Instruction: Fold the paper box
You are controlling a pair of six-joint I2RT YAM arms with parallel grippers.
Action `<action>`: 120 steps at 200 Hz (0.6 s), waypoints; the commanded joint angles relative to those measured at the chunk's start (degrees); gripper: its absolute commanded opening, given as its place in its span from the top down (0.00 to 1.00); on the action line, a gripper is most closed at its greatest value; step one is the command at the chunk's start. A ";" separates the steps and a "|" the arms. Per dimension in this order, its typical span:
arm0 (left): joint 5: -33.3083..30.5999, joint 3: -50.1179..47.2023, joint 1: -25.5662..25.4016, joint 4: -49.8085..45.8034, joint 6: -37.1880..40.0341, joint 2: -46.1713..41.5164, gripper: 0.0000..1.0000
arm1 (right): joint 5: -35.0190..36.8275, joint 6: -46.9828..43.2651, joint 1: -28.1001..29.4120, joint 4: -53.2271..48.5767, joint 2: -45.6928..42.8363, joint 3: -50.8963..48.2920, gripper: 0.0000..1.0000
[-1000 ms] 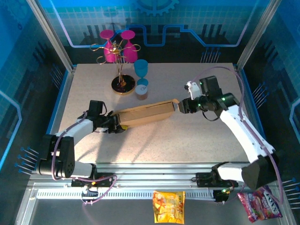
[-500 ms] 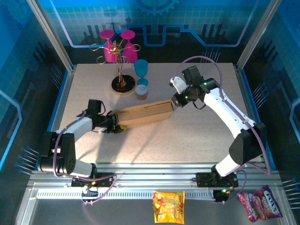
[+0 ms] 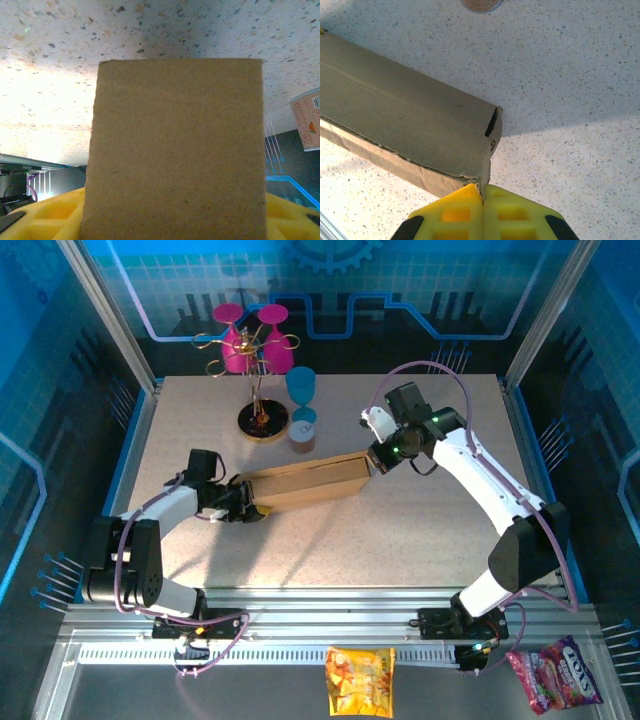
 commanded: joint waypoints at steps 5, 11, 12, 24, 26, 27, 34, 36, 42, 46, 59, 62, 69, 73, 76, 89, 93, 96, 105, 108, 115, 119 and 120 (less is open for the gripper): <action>-1.09 0.97 0.40 -3.25 1.00 1.02 0.53 | 1.08 4.67 1.68 -0.07 -1.47 0.34 1.00; -1.05 0.97 0.40 -3.18 1.00 1.13 0.53 | 0.96 5.96 1.81 0.23 -1.51 0.19 1.00; -1.00 0.95 0.40 -3.13 1.00 1.14 0.53 | 0.96 6.11 1.83 0.31 -1.53 0.17 1.00; -0.87 0.83 0.41 -2.95 1.00 1.22 0.53 | 0.98 8.73 2.07 1.00 -1.73 -0.24 1.00; -0.87 0.83 0.41 -2.91 1.00 1.24 0.53 | 0.96 9.17 2.11 1.10 -1.77 -0.27 1.00; -0.87 0.84 0.40 -2.91 1.00 1.24 0.53 | 0.91 9.39 2.16 1.14 -1.80 -0.32 1.00; -0.79 0.71 0.41 -2.74 1.00 1.24 0.53 | 0.94 10.60 2.36 1.88 -2.24 -0.87 1.00; -0.79 0.65 0.41 -2.69 1.00 1.24 0.53 | 1.17 11.00 2.42 2.11 -2.30 -1.13 1.00; -0.70 0.66 0.41 -2.57 1.00 1.31 0.52 | 1.66 12.19 2.53 2.84 -2.71 -1.77 1.00; -0.71 0.59 0.40 -2.43 1.00 1.31 0.52 | 1.72 12.97 2.54 3.43 -3.05 -2.33 1.00; -0.54 0.57 0.43 -2.29 1.00 1.50 0.52 | 1.73 14.90 2.56 5.31 -4.04 -4.02 1.00; -0.52 0.57 0.43 -2.29 0.98 1.55 0.52 | 1.78 15.33 2.54 5.66 -4.22 -4.34 1.00; -0.52 0.57 0.40 -2.28 1.00 1.55 0.52 | 1.74 16.16 2.54 6.53 -4.58 -5.19 1.00; -0.52 0.52 0.40 -2.27 1.00 1.56 0.52 | 1.58 16.62 2.56 6.92 -4.78 -5.51 1.00; -0.50 0.57 0.40 -2.21 1.00 1.59 0.52 | 1.57 16.86 2.50 7.21 -4.92 -5.75 1.00; -0.52 0.54 0.40 -2.08 1.00 1.68 0.52 | 1.40 18.15 2.56 8.22 -5.24 -6.90 1.00; -0.52 0.65 0.40 -2.10 1.00 1.71 0.52 | 1.31 18.48 2.64 8.50 -5.37 -7.19 1.00; -0.46 0.64 0.40 -2.07 1.00 1.72 0.52 | 1.36 18.75 2.60 8.79 -5.46 -7.45 1.00; -0.43 0.58 0.40 -2.03 1.00 1.84 0.52 | 1.26 19.63 2.65 9.76 -5.75 -8.29 1.00; -0.44 0.57 0.45 -2.07 1.00 1.86 0.52 | 1.21 19.89 2.65 10.08 -5.88 -8.62 1.00; -0.38 0.57 0.45 -1.95 1.00 1.92 0.52 | 0.97 20.51 2.64 10.62 -6.03 -9.11 1.00; -0.39 0.57 0.41 -1.94 1.00 1.94 0.52 | 0.88 20.84 2.60 10.87 -6.05 -9.30 1.00; -0.37 0.57 0.41 -1.94 1.00 1.94 0.52 | 0.87 20.89 2.63 10.86 -6.09 -9.41 1.00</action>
